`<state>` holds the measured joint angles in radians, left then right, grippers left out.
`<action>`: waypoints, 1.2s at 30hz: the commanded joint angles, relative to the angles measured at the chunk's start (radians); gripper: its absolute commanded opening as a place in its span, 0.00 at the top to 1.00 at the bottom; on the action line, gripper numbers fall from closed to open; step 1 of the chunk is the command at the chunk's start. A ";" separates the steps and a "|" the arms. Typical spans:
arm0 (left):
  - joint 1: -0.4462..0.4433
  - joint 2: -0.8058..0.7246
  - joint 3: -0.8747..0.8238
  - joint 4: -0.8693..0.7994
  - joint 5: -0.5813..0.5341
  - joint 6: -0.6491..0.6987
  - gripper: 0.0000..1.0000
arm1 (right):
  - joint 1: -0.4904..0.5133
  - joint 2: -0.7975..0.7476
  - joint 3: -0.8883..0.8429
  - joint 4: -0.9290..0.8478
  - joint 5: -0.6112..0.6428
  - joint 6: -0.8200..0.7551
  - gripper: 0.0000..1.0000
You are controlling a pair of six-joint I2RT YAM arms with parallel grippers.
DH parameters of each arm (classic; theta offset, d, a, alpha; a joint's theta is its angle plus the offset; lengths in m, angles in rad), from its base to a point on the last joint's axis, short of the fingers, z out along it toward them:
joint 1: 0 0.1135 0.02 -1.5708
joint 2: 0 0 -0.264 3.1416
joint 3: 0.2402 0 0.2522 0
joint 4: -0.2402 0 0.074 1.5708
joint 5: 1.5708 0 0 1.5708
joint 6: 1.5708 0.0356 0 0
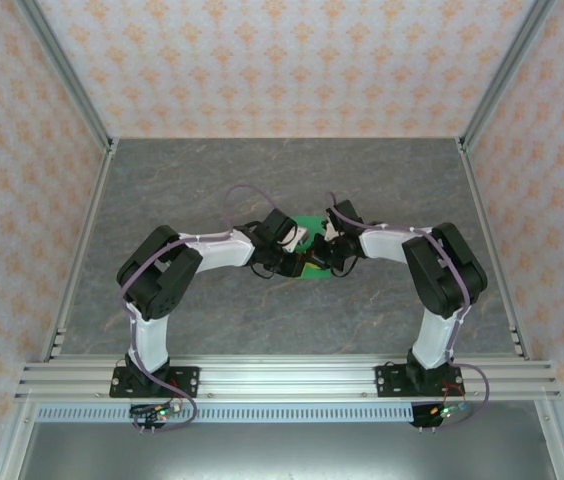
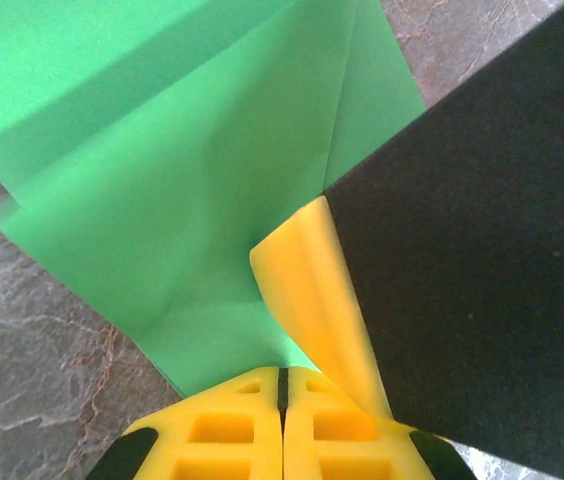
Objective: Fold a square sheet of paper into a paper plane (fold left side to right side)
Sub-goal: Fold the triangle a second time at the center of the table.
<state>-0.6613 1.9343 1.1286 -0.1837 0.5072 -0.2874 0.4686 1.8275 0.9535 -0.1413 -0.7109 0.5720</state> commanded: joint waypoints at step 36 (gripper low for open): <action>-0.011 0.006 -0.126 -0.066 -0.099 -0.003 0.95 | -0.192 0.092 0.142 -0.164 0.189 -0.243 0.98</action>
<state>-0.6678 1.9060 1.0637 -0.1059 0.4881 -0.2901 0.3256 1.8835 1.0779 -0.2924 -0.6704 0.3603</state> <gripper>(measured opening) 0.057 0.067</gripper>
